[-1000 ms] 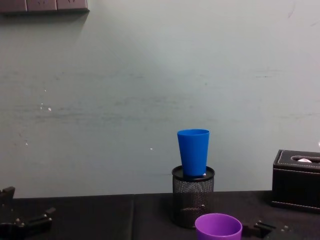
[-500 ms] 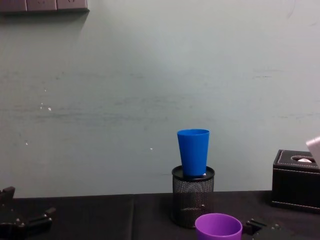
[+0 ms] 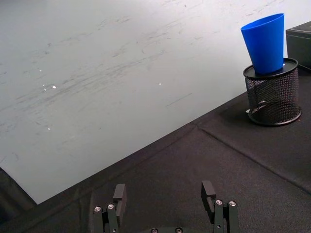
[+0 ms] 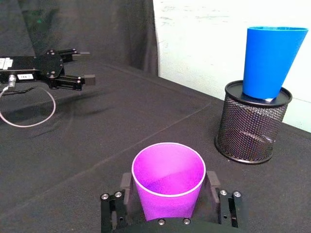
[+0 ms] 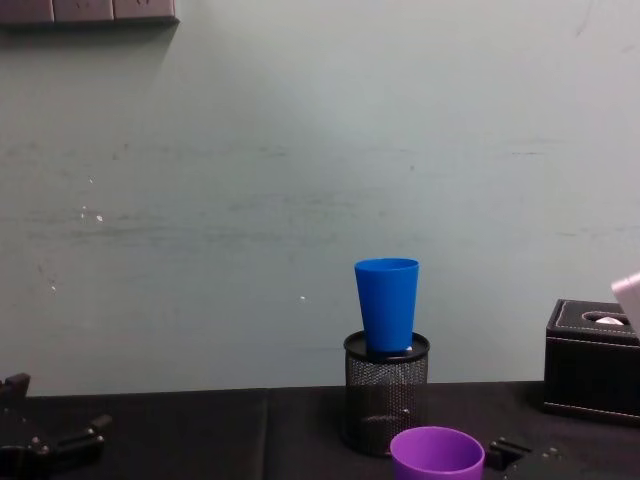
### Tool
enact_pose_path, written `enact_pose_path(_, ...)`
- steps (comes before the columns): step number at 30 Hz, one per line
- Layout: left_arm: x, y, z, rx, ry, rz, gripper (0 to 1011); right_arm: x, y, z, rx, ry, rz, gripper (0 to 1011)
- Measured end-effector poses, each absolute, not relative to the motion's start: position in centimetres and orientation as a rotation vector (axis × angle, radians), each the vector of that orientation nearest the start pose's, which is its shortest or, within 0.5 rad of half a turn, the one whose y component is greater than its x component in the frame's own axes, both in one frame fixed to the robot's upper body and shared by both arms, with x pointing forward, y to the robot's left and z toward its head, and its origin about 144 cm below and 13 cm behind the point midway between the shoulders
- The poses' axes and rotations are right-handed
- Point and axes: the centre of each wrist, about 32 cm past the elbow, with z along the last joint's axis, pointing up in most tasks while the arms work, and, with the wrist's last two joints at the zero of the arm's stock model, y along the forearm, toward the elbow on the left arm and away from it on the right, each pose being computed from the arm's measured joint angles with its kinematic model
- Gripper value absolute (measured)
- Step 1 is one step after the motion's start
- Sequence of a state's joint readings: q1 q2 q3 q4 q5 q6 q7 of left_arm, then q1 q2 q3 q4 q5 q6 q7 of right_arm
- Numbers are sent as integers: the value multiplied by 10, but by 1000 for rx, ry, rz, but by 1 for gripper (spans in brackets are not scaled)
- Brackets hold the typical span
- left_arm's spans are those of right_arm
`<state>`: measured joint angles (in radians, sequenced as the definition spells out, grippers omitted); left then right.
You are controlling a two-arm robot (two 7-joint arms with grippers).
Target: Pick up one cup with a gripper and tap it against the other cup.
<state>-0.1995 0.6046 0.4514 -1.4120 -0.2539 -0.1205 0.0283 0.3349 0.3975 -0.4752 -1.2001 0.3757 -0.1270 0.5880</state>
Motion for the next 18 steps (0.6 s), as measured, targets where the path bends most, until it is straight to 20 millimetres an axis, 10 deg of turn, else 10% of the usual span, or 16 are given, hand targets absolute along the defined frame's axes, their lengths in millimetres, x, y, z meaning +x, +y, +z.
enact_pose_path(18, 489, 310, 1140, 304, -285, 1248, 1011, 529, -259, 1120, -151, -17, -696, 724)
